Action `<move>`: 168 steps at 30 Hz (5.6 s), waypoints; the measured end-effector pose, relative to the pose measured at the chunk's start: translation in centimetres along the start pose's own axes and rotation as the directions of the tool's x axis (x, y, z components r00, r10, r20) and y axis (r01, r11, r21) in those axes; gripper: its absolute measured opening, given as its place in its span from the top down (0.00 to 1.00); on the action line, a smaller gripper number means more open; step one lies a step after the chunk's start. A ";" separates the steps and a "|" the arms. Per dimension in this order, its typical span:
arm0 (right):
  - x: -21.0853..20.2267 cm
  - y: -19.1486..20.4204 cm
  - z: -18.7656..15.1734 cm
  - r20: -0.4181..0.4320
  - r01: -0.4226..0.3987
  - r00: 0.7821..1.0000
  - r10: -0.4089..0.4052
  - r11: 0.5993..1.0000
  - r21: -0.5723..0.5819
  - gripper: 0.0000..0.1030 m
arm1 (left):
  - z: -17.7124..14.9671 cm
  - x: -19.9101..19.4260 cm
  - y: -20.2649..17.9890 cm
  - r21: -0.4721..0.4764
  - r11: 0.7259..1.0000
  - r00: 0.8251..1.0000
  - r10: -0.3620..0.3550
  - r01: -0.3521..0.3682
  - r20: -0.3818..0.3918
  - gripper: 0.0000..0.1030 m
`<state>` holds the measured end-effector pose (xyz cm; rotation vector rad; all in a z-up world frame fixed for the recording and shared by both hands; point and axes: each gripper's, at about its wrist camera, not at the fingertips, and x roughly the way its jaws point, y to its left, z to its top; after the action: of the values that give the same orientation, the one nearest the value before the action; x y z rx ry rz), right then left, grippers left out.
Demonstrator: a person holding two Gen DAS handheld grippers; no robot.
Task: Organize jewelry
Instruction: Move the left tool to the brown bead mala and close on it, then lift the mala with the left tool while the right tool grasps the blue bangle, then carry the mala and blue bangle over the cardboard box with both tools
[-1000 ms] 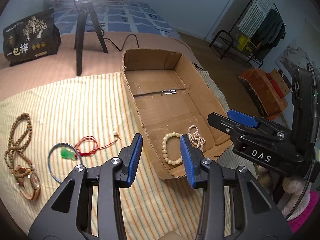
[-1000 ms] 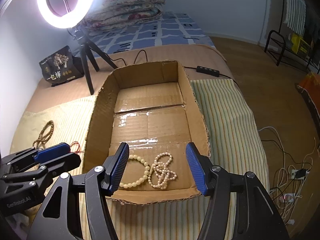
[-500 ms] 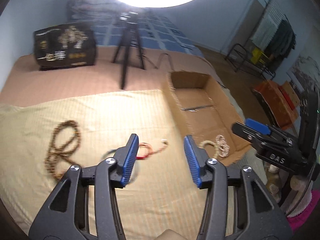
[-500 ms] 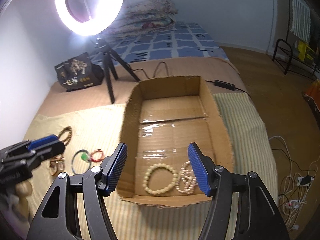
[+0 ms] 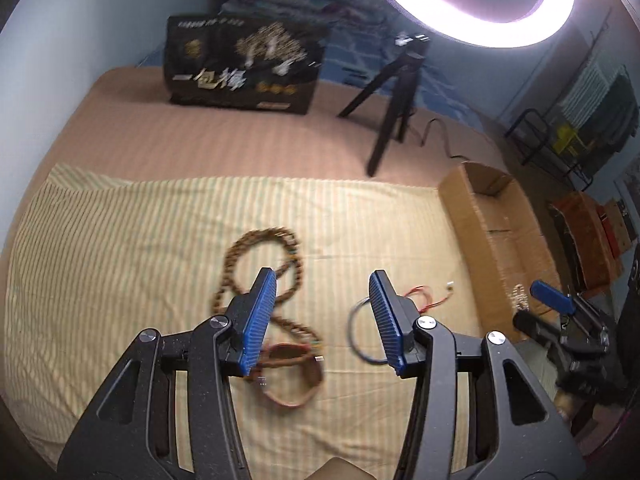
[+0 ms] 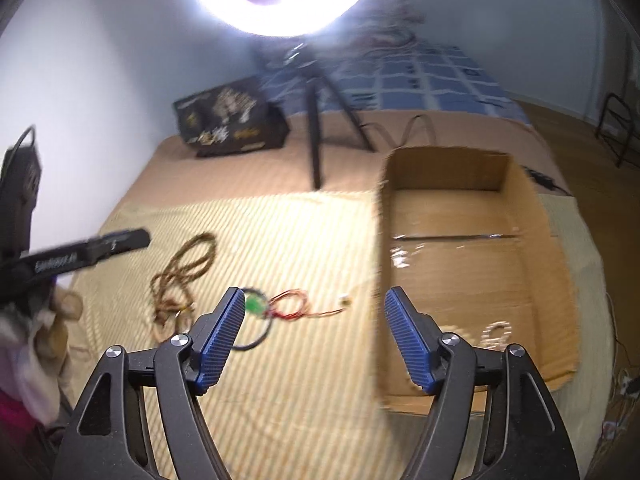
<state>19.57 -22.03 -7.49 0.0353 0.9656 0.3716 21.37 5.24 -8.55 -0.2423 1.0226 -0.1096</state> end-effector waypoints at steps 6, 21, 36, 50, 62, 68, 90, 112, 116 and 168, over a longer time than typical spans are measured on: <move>3.4 3.5 -1.8 -0.097 -0.017 0.995 0.006 0.994 -0.108 0.26 | 0.1 2.8 4.4 -0.122 0.992 0.994 -0.036 0.023 -0.107 0.40; 8.2 4.9 -3.6 -0.218 -0.036 0.976 0.010 0.993 -0.113 0.26 | -0.5 7.8 6.6 -0.183 0.983 0.975 -0.047 0.006 -0.217 0.40; 11.0 6.4 -3.6 -0.243 -0.048 0.970 0.019 0.992 -0.113 0.26 | -0.9 9.1 5.9 -0.120 0.992 0.972 0.015 -0.045 -0.236 0.40; 12.0 9.1 -3.9 -0.209 0.030 0.975 -0.076 0.976 -0.217 0.26 | -0.9 10.0 5.5 -0.077 0.993 0.976 0.072 -0.090 -0.208 0.70; 11.8 9.7 -4.2 -0.202 0.056 0.973 -0.115 0.960 -0.276 0.33 | -0.8 9.8 5.9 -0.101 0.992 0.981 0.058 -0.078 -0.186 0.85; 11.1 9.4 -4.3 -0.203 0.036 0.975 -0.091 0.966 -0.258 0.33 | -0.4 8.0 6.2 -0.125 0.991 0.988 0.025 -0.044 -0.150 0.89; 6.0 8.3 -2.7 -0.115 -0.002 0.993 -0.025 0.973 -0.231 0.33 | 1.5 -0.8 4.1 -0.136 0.987 0.996 -0.076 0.081 0.045 0.90; -2.1 -0.4 0.7 0.026 0.054 0.998 -0.052 0.995 -0.079 0.33 | 2.7 -6.1 -3.3 -0.037 0.980 0.970 -0.190 0.198 0.150 0.90; -3.4 -2.7 1.4 0.054 0.085 0.995 -0.083 0.996 -0.036 0.33 | 3.1 -6.4 -5.6 -0.005 0.975 0.964 -0.219 0.222 0.153 0.90; -0.9 -13.9 1.3 -0.072 0.214 0.976 -0.204 0.964 0.159 0.33 | 9.0 5.8 -26.1 0.194 0.928 0.946 -0.324 0.317 0.003 0.90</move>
<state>24.24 -35.11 -8.66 0.0745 1.0424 0.0969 32.67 -19.89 -2.31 -0.2337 0.9242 -0.4979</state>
